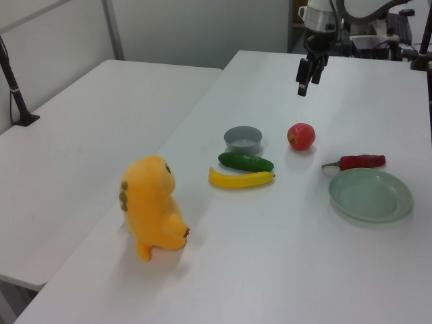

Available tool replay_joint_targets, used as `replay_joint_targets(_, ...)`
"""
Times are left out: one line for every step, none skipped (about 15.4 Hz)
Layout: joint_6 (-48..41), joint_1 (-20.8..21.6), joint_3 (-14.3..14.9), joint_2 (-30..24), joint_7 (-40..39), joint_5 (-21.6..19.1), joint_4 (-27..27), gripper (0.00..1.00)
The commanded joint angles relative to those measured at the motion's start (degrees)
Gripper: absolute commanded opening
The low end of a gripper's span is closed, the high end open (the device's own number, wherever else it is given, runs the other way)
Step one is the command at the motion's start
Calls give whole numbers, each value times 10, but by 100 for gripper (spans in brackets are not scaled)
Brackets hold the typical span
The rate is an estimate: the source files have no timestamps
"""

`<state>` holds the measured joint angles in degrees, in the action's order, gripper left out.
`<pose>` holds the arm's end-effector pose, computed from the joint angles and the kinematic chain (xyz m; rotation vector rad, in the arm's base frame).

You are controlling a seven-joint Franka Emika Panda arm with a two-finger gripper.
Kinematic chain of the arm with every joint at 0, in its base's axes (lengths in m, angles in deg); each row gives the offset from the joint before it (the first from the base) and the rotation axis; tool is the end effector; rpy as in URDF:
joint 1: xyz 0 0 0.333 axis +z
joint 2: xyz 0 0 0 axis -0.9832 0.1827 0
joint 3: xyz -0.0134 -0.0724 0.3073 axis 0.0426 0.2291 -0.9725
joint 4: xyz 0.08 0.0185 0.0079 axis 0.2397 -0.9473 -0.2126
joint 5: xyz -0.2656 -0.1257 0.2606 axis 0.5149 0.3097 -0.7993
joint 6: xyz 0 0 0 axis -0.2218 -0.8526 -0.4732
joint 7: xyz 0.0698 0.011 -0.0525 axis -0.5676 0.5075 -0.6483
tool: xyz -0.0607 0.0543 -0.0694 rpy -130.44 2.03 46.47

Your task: Red apple placed in the center of the desktop

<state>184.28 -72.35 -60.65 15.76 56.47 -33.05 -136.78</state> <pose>0.5849 0.0217 0.4998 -3.0949 0.1720 -0.1929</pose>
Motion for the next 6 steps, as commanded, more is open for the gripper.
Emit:
replay_joint_targets(-11, 12, 8, -9, -1, -4, -8, 100)
replay_joint_targets(-11, 11, 5, -8, -1, -4, -7, 100)
replay_joint_targets(-11, 8, -1, -7, -1, -4, -6, 100)
replay_joint_targets(-11, 7, -6, -6, -1, -2, -6, 100)
replay_joint_targets(-11, 5, -8, -6, -1, -2, -6, 100)
replay_joint_targets(-11, 5, -8, -6, -1, -2, -6, 100)
